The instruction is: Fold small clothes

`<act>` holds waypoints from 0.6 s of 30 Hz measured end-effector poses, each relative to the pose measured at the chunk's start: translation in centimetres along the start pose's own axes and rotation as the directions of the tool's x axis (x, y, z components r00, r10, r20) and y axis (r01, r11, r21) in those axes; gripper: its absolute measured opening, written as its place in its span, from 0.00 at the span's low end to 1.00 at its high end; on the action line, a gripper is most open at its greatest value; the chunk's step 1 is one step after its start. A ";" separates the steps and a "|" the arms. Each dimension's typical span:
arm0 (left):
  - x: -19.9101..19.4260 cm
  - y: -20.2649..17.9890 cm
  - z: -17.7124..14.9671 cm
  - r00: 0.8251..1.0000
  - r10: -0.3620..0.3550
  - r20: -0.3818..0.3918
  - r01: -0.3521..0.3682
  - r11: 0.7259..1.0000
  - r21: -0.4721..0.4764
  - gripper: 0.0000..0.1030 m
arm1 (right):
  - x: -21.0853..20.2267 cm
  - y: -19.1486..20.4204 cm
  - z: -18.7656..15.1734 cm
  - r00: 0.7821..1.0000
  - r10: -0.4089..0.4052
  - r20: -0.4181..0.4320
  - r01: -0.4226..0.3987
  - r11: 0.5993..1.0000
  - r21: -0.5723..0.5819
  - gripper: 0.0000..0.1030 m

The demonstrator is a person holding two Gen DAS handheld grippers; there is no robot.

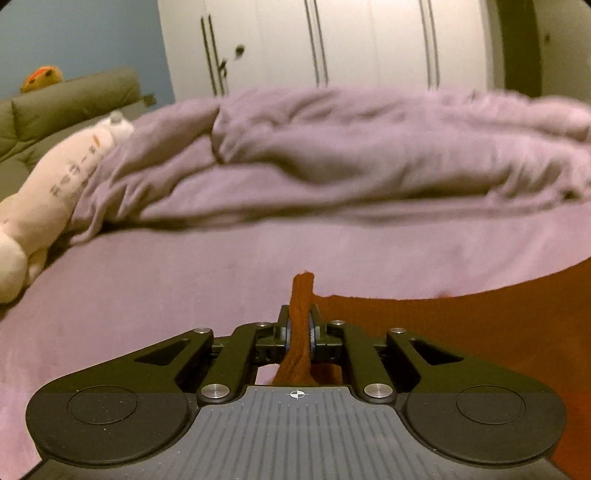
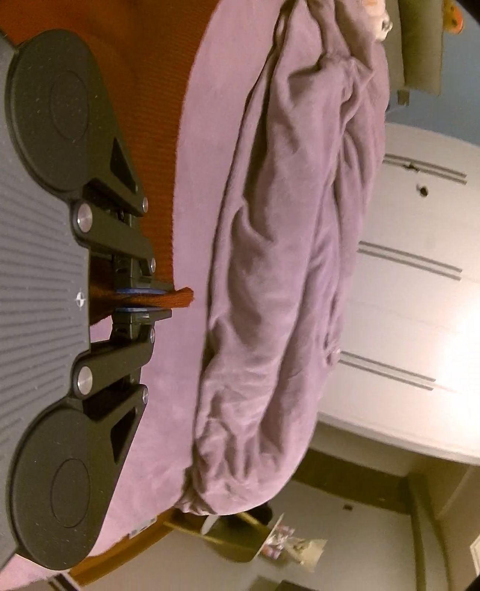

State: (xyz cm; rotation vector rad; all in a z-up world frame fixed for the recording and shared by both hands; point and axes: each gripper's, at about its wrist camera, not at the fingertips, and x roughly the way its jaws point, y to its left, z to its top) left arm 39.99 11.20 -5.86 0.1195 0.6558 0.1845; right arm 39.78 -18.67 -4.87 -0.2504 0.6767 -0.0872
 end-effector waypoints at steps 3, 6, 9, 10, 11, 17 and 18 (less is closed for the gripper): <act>0.4 0.4 -2.0 0.999 0.020 -0.041 -0.020 1.000 -0.001 0.35 | 0.6 -0.1 -1.8 0.999 -0.012 -0.032 0.013 0.999 0.034 0.08; -1.4 2.4 -3.3 0.999 -0.008 -0.046 0.007 1.000 -0.025 0.52 | -1.4 -1.5 -3.2 0.998 0.050 -0.041 -0.046 0.995 0.091 0.32; -4.3 4.4 -4.7 0.994 -0.085 -0.065 0.083 0.996 -0.041 0.60 | -5.3 -3.2 -5.3 0.993 0.117 -0.033 -0.111 0.984 0.136 0.44; -5.4 4.9 -5.3 0.990 -0.116 -0.079 0.112 0.992 -0.049 0.65 | -6.5 -3.7 -6.0 0.991 0.127 -0.039 -0.120 0.982 0.147 0.53; -6.1 5.0 -5.9 0.986 -0.143 -0.089 0.139 0.989 -0.054 0.67 | -7.9 -4.2 -7.0 0.989 0.141 -0.038 -0.133 0.977 0.164 0.57; -8.1 4.2 -9.2 0.967 -0.203 -0.152 0.197 0.979 -0.051 0.68 | -11.5 -4.4 -11.0 0.979 0.171 -0.113 -0.154 0.977 0.148 0.59; -8.2 4.2 -9.3 0.968 -0.203 -0.149 0.194 0.979 -0.068 0.65 | -11.6 -4.3 -11.3 0.976 0.178 -0.126 -0.158 0.975 0.155 0.54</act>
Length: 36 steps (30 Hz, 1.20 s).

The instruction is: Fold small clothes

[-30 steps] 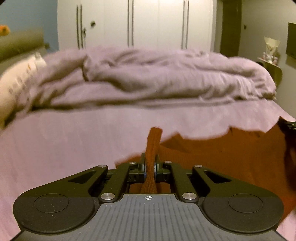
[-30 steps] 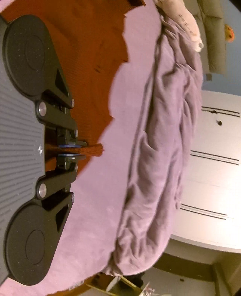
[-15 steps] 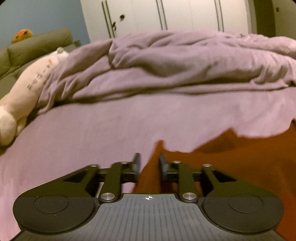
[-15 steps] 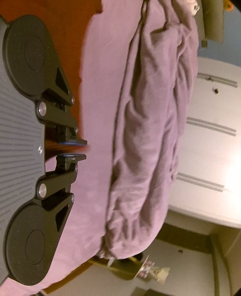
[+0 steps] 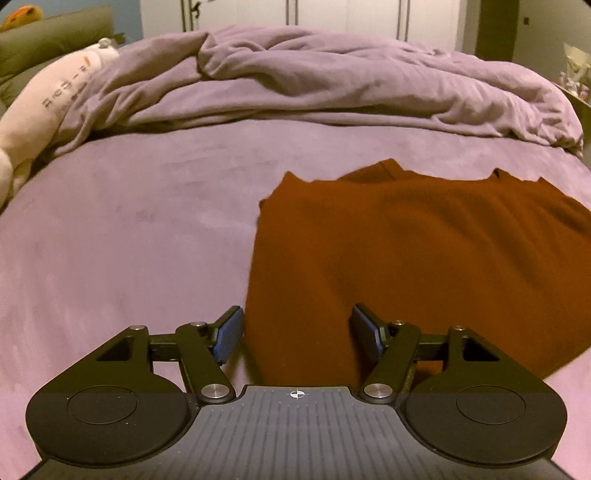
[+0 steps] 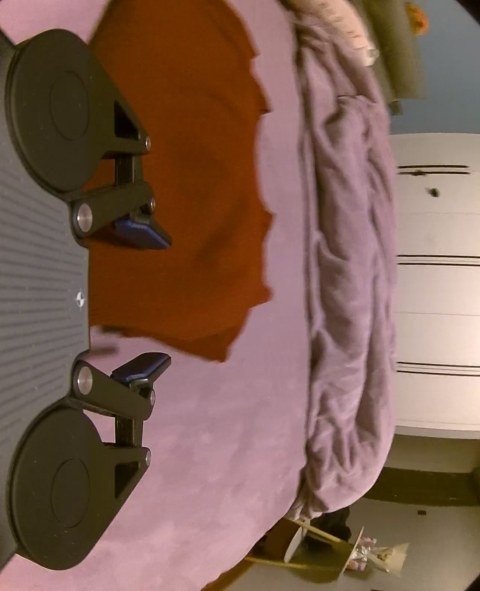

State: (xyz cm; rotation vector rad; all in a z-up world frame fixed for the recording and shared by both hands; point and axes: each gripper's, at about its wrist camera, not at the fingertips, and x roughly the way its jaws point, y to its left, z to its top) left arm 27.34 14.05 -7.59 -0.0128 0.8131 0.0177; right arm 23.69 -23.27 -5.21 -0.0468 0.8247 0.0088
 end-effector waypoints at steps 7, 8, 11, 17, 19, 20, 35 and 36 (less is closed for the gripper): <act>0.1 -0.2 1.0 1.000 -0.026 0.002 0.026 0.998 -0.053 0.13 | -0.4 0.3 0.1 0.999 -0.030 0.009 0.031 0.999 -0.030 0.09; 0.0 -0.3 1.1 1.000 -0.017 0.004 0.017 0.999 -0.050 0.13 | -0.4 0.5 0.2 0.999 -0.045 0.017 0.046 0.998 -0.050 0.08; 0.6 -0.1 1.0 1.000 0.020 -0.018 -0.021 0.998 -0.060 0.15 | 0.5 0.5 -0.2 0.993 -0.119 0.014 0.120 0.988 -0.094 0.08; -0.8 1.7 -0.2 0.999 0.039 -0.035 -0.042 0.995 -0.086 0.36 | 1.9 -2.8 -1.0 0.975 -0.199 -0.094 0.202 0.979 0.025 0.07; -1.7 2.3 -0.8 0.999 0.023 -0.039 -0.026 0.995 -0.094 0.39 | 0.2 -3.4 -1.1 0.985 -0.155 -0.074 0.159 0.985 0.060 0.07; -2.1 2.6 -1.1 0.999 0.007 -0.045 -0.012 0.994 -0.108 0.40 | -0.8 -3.2 -1.1 0.989 -0.137 -0.055 0.140 0.988 0.058 0.07; -2.8 0.0 -3.5 0.987 -0.108 -0.118 0.087 0.982 -0.168 0.53 | -3.9 4.1 -2.4 0.996 0.092 -0.022 -0.092 0.996 -0.011 0.33; -2.8 0.0 -3.5 0.987 -0.110 -0.118 0.089 0.981 -0.170 0.53 | -3.9 4.2 -2.5 0.996 0.090 -0.025 -0.091 0.996 -0.010 0.33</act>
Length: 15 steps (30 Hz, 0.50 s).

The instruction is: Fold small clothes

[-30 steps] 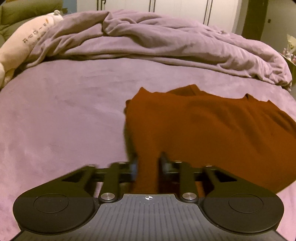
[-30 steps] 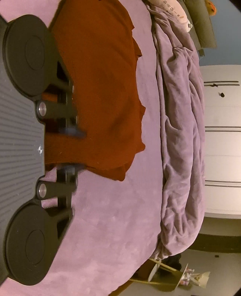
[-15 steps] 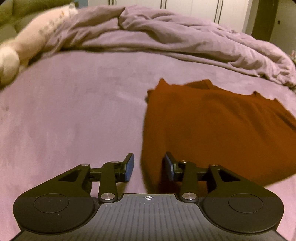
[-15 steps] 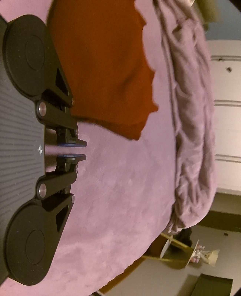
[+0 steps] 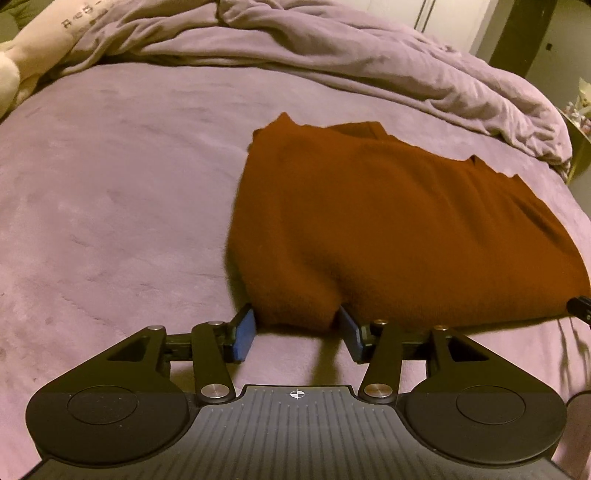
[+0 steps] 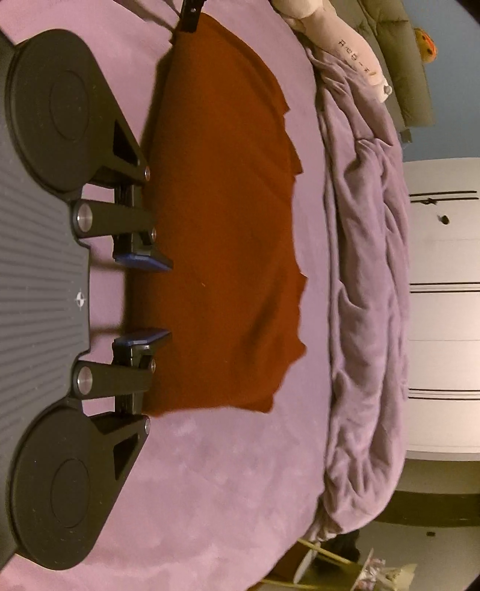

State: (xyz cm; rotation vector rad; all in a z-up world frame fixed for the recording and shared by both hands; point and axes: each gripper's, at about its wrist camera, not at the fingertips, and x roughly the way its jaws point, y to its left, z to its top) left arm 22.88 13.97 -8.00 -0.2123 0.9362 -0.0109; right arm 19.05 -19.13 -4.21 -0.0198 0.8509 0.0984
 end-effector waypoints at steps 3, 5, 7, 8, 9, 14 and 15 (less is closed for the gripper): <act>0.2 0.1 0.0 1.000 -0.009 -0.003 0.009 1.000 -0.014 0.53 | 0.0 -0.2 -0.2 1.000 0.006 -0.009 -0.006 1.000 0.026 0.36; 0.3 0.1 0.1 1.000 -0.012 -0.002 0.012 1.000 -0.016 0.54 | 0.0 -0.5 -0.3 1.000 0.009 -0.012 -0.008 0.999 0.042 0.37; 0.4 0.0 0.1 1.000 -0.014 -0.002 0.014 1.000 -0.016 0.54 | 0.1 -0.7 -0.4 1.000 0.006 -0.016 -0.005 0.999 0.049 0.40; 0.4 0.0 0.1 1.000 -0.015 -0.002 0.015 1.000 -0.017 0.54 | 0.1 -0.7 -0.5 1.000 0.006 -0.015 -0.006 0.999 0.051 0.40; 0.5 0.0 0.1 1.000 -0.016 -0.002 0.016 1.000 -0.018 0.54 | 0.1 -0.6 -0.5 1.000 0.007 -0.015 -0.006 0.999 0.051 0.41; 0.6 0.5 0.2 0.998 -0.058 -0.001 0.058 0.996 -0.063 0.55 | 0.1 -0.6 -0.7 1.000 0.010 -0.016 -0.010 0.999 0.043 0.50; 0.5 0.9 0.2 0.996 -0.084 -0.002 0.084 0.993 -0.088 0.56 | 0.0 -0.7 -0.7 1.000 0.008 -0.016 -0.008 0.999 0.045 0.51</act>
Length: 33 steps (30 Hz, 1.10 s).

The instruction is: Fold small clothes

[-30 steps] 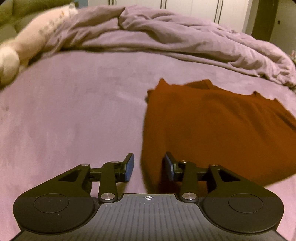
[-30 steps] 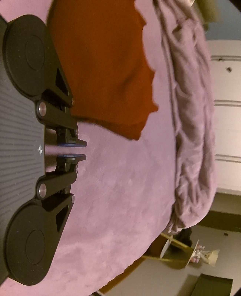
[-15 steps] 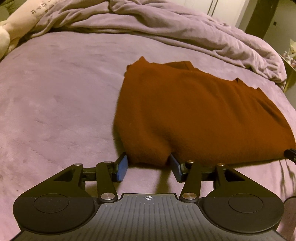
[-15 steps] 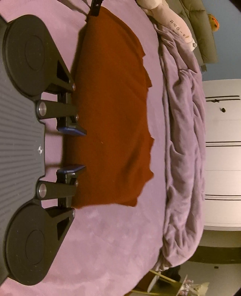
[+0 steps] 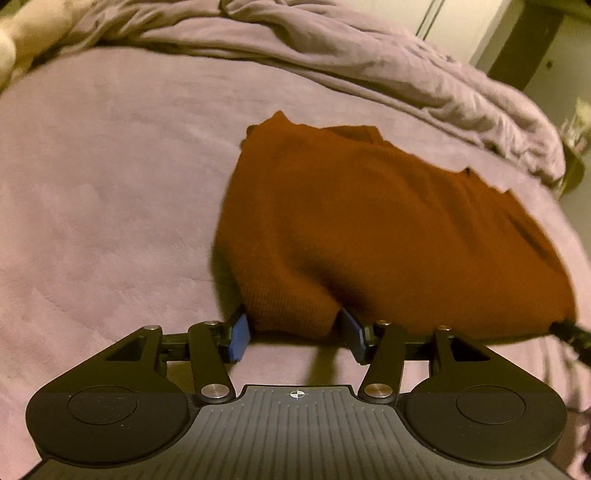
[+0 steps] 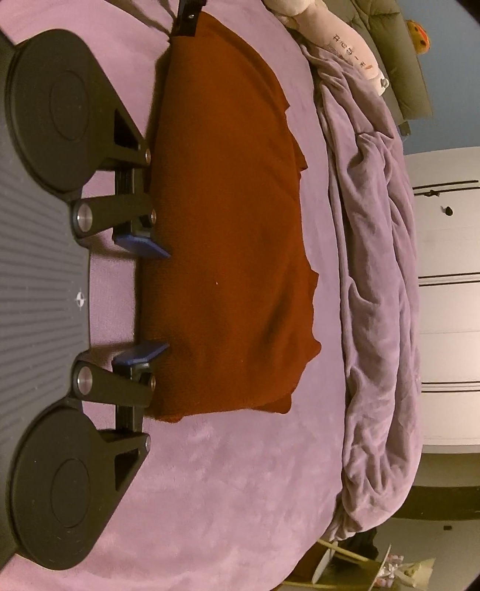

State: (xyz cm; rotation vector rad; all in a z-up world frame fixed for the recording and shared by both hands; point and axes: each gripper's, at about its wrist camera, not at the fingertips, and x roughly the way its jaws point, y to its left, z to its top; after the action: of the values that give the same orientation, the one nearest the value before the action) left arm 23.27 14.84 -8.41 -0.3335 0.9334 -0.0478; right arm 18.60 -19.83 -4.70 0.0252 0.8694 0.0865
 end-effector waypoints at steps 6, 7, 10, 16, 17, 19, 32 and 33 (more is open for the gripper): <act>0.3 2.9 0.0 0.972 -0.233 -0.023 0.224 0.952 -0.209 0.61 | -0.7 -0.2 0.0 1.000 -0.003 0.020 0.002 1.000 0.020 0.59; 0.5 3.3 -0.1 0.960 -0.278 -0.020 0.265 0.932 -0.249 0.61 | -0.8 -0.2 -0.1 1.000 -0.001 0.020 0.001 1.000 0.021 0.59; 1.6 4.1 0.0 0.928 -0.372 -0.011 0.349 0.878 -0.328 0.63 | -0.8 -0.1 -0.1 1.000 0.009 0.017 -0.010 1.000 0.029 0.59; 4.5 5.5 1.0 0.905 -0.420 0.068 0.397 0.775 -0.491 0.61 | -1.0 0.9 0.4 0.999 0.024 0.033 -0.024 0.999 0.021 0.59; 4.8 5.5 1.1 0.904 -0.421 0.079 0.400 0.766 -0.503 0.61 | -1.0 1.1 0.5 0.999 0.028 0.037 -0.028 0.999 0.018 0.59; 5.2 5.4 1.6 0.908 -0.408 0.094 0.396 0.766 -0.507 0.58 | -0.9 1.6 0.9 0.998 0.038 0.047 -0.039 0.999 0.011 0.59; 5.2 5.8 2.6 0.931 -0.346 0.118 0.358 0.802 -0.478 0.25 | 2.7 8.4 3.2 0.984 0.168 0.057 -0.162 0.982 -0.100 0.23; 5.1 5.7 2.7 0.931 -0.343 0.123 0.359 0.804 -0.475 0.25 | 2.9 9.1 3.2 0.982 0.177 0.058 -0.169 0.978 -0.121 0.23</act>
State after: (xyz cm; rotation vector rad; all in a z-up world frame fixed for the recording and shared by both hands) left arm 27.91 20.01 -12.64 -0.9825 0.8329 -0.1475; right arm 22.32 -10.51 -4.29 -0.0042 0.7911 0.2978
